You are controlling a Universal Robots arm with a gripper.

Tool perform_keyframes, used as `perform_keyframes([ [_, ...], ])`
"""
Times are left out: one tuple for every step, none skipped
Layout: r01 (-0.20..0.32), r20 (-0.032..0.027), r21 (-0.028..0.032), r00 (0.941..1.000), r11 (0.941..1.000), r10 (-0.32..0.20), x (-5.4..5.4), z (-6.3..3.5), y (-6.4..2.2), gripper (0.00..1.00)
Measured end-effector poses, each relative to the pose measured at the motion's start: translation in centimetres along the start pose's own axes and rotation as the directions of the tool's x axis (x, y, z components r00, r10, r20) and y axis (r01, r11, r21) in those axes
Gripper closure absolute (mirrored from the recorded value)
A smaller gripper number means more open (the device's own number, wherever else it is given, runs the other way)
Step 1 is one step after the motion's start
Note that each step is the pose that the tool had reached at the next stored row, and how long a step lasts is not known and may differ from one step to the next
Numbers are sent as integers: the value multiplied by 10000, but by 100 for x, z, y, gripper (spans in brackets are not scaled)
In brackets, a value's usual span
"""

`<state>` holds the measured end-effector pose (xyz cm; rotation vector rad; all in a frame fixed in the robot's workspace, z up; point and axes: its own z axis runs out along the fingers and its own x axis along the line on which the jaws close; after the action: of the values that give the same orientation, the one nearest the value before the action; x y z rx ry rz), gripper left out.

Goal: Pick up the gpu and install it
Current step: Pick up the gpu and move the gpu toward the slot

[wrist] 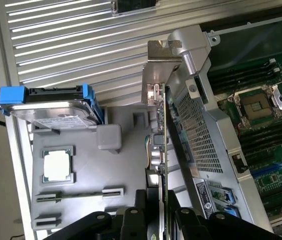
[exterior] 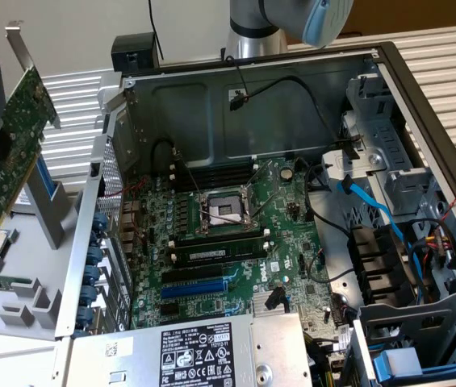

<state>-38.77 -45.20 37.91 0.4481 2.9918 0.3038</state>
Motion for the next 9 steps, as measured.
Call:
perform_keyframes([
  [-10,-44,17,10000,10000,10,-1,-10,3,73],
  [-26,-127,49,9999,10000,26,-2,-14,3,73],
  [-45,-238,102,9997,9999,48,-2,-16,3,73],
  [-66,-350,147,9994,9999,71,-2,-17,4,73],
  [-79,-428,172,9990,9998,87,-2,-18,4,73],
  [-90,-492,193,9987,9998,99,-2,-19,4,73],
  [-99,-534,208,9985,9997,110,-2,-21,5,73],
  [-105,-568,220,9983,9997,117,-2,-24,5,73],
  [-108,-590,227,9982,9997,121,-2,-29,6,73],
])
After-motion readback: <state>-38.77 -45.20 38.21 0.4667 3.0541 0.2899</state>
